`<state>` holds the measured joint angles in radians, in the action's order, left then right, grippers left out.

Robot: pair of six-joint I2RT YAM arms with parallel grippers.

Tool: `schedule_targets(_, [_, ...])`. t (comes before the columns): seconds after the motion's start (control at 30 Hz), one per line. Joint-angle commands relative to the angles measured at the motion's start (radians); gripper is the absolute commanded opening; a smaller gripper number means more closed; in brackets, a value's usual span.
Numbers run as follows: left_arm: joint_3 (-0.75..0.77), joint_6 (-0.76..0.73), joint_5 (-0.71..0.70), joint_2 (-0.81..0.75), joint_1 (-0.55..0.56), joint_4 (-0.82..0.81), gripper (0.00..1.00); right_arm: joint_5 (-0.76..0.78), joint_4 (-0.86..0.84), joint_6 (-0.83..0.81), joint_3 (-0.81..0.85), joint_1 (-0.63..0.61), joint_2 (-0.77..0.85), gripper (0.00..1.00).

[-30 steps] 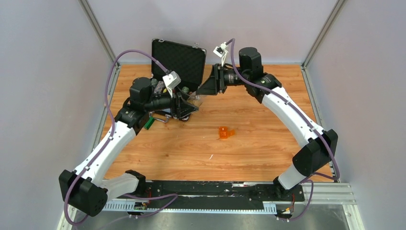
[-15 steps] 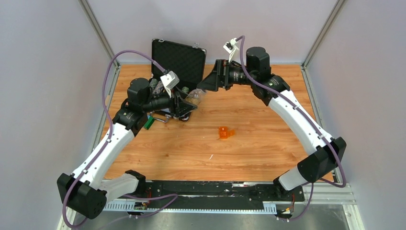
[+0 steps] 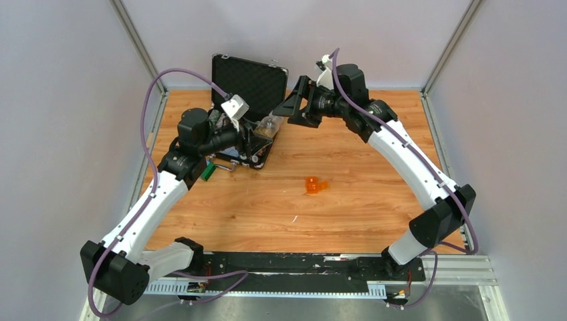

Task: Sort the pills into containers

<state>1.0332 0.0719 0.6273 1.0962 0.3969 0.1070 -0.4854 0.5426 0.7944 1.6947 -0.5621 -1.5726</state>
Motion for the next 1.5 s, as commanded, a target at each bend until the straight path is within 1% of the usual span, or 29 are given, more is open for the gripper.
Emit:
schedule_targets(0.0, [-0.002, -0.003, -0.006, -0.01, -0.004, -0.082, 0.0, -0.049, 0.034, 0.066, 0.072, -0.012, -0.042, 0.68])
schedule_targets(0.23, [-0.001, 0.005, 0.003, 0.0, -0.004, -0.085, 0.0, -0.059, 0.03, 0.07, 0.088, -0.019, -0.056, 0.68])
schedule_targets(0.3, [-0.001, 0.006, 0.007, 0.002, -0.004, -0.087, 0.0, -0.064, 0.024, 0.064, 0.088, -0.019, -0.063, 0.66])
schedule_targets(0.37, [0.0, 0.006, 0.013, 0.003, -0.004, -0.087, 0.0, -0.065, 0.011, 0.033, 0.087, -0.019, -0.065, 0.59])
schedule_targets(0.4, [0.001, 0.006, 0.02, 0.004, -0.004, -0.088, 0.0, -0.068, -0.006, 0.005, 0.081, -0.018, -0.064, 0.53])
schedule_targets(0.43, [0.001, 0.006, 0.026, 0.005, -0.004, -0.088, 0.0, -0.077, -0.026, -0.028, 0.074, -0.014, -0.062, 0.45])
schedule_targets(0.5, [0.001, 0.009, 0.04, 0.006, -0.004, -0.087, 0.0, -0.124, -0.077, -0.097, 0.051, 0.002, -0.054, 0.33])
schedule_targets(0.53, [0.003, 0.01, 0.052, 0.006, -0.004, -0.083, 0.0, -0.146, -0.098, -0.139, 0.037, 0.009, -0.047, 0.28])
schedule_targets(0.6, [0.005, 0.012, 0.07, 0.005, -0.004, -0.078, 0.0, -0.214, -0.143, -0.213, 0.005, 0.024, -0.028, 0.25])
schedule_targets(0.7, [0.006, 0.018, 0.117, 0.002, -0.004, -0.071, 0.0, -0.361, -0.194, -0.335, -0.026, 0.044, -0.006, 0.25])
schedule_targets(0.77, [0.011, 0.025, 0.152, 0.003, -0.004, -0.062, 0.0, -0.439, -0.201, -0.425, -0.038, 0.047, 0.005, 0.2])
schedule_targets(0.8, [0.017, 0.03, 0.196, 0.005, -0.004, -0.056, 0.0, -0.477, -0.205, -0.475, -0.044, 0.05, 0.011, 0.18])
schedule_targets(0.87, [0.03, 0.04, 0.262, 0.011, -0.004, -0.048, 0.0, -0.508, -0.207, -0.538, -0.057, 0.051, 0.019, 0.15])
schedule_targets(0.9, [0.035, 0.042, 0.305, 0.014, -0.004, -0.044, 0.0, -0.518, -0.207, -0.563, -0.063, 0.056, 0.023, 0.17])
schedule_targets(0.93, [0.046, 0.038, 0.318, 0.019, -0.004, -0.026, 0.0, -0.517, -0.209, -0.58, -0.069, 0.059, 0.028, 0.27])
schedule_targets(1.0, [0.059, 0.023, 0.329, 0.024, -0.004, 0.001, 0.0, -0.404, -0.22, -0.565, -0.083, 0.061, 0.041, 0.8])
schedule_targets(1.03, [0.061, 0.015, 0.304, 0.024, -0.005, 0.007, 0.0, -0.319, -0.249, -0.529, -0.096, 0.062, 0.049, 0.97])
schedule_targets(1.07, [0.061, -0.008, 0.277, 0.022, -0.004, 0.014, 0.0, -0.231, -0.289, -0.468, -0.115, 0.062, 0.057, 1.0])
schedule_targets(1.1, [0.061, -0.018, 0.202, 0.018, -0.004, 0.015, 0.0, -0.145, -0.324, -0.389, -0.137, 0.06, 0.064, 1.0])
schedule_targets(1.17, [0.06, -0.04, 0.103, 0.013, -0.004, -0.013, 0.0, -0.074, -0.372, -0.243, -0.166, 0.057, 0.069, 1.0])
schedule_targets(1.23, [0.06, -0.057, 0.036, 0.014, -0.004, -0.061, 0.0, -0.01, -0.377, -0.146, -0.17, 0.033, 0.075, 1.0])
schedule_targets(1.3, [0.062, -0.068, 0.007, 0.018, -0.004, -0.083, 0.0, 0.069, -0.369, -0.068, -0.175, -0.001, 0.087, 0.99])
schedule_targets(1.37, [0.063, -0.07, -0.007, 0.021, -0.004, -0.089, 0.0, 0.136, -0.334, 0.01, -0.165, -0.026, 0.095, 0.93])
schedule_targets(1.43, [0.064, -0.07, -0.022, 0.025, -0.004, -0.085, 0.0, 0.18, -0.275, 0.092, -0.144, -0.036, 0.09, 0.86])
schedule_targets(1.47, [0.065, -0.068, -0.026, 0.026, -0.004, -0.081, 0.0, 0.19, -0.254, 0.119, -0.134, -0.036, 0.086, 0.85])
